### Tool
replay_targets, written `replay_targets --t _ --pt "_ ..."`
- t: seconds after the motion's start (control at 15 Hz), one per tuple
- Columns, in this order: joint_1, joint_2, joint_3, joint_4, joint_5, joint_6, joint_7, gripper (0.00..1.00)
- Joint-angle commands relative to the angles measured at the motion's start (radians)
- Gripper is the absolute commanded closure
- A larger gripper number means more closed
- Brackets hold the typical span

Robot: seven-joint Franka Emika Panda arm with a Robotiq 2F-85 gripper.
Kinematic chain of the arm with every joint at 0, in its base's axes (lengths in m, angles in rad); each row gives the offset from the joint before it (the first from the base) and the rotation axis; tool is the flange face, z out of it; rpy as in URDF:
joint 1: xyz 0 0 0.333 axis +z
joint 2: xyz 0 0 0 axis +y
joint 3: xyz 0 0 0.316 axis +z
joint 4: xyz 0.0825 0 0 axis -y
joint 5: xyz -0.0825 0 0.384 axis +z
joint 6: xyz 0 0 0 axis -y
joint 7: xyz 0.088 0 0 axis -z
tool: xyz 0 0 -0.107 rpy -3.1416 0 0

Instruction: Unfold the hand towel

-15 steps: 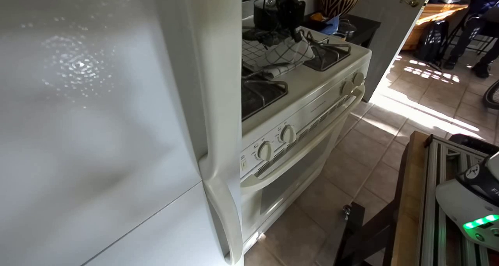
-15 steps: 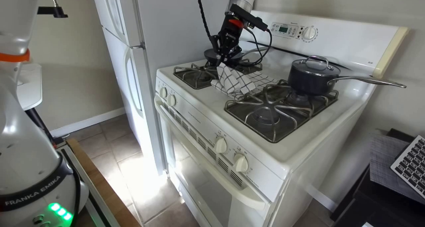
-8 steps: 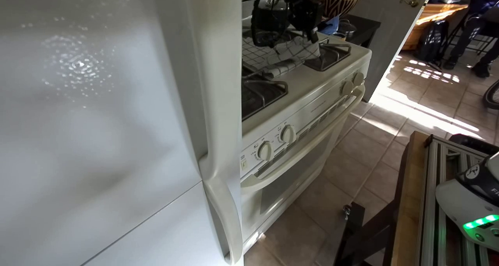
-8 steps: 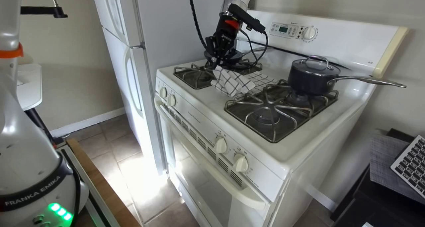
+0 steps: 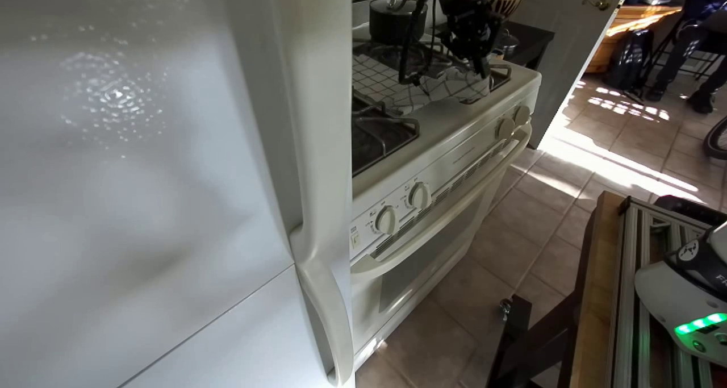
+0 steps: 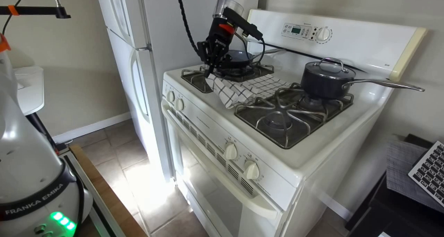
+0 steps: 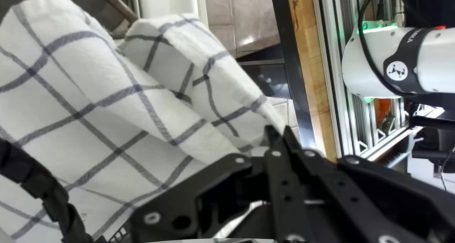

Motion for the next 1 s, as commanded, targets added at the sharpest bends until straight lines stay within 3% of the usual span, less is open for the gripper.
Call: replay_targets --t 0.0,0.53,0.87,0.93 --pt "0.022 -0.078 -0.015 -0.152 0.010 0.048 -0.004 0.99" --pt "0.037 -0.185 -0.022 -0.280 0.033 0.092 -0.074 0.99" --pt "0.058 -0.216 -0.027 -0.321 0.017 0.056 -0.085 0.99" --pt "0.062 -0.216 -0.026 -0.323 0.008 0.051 -0.085 0.87"
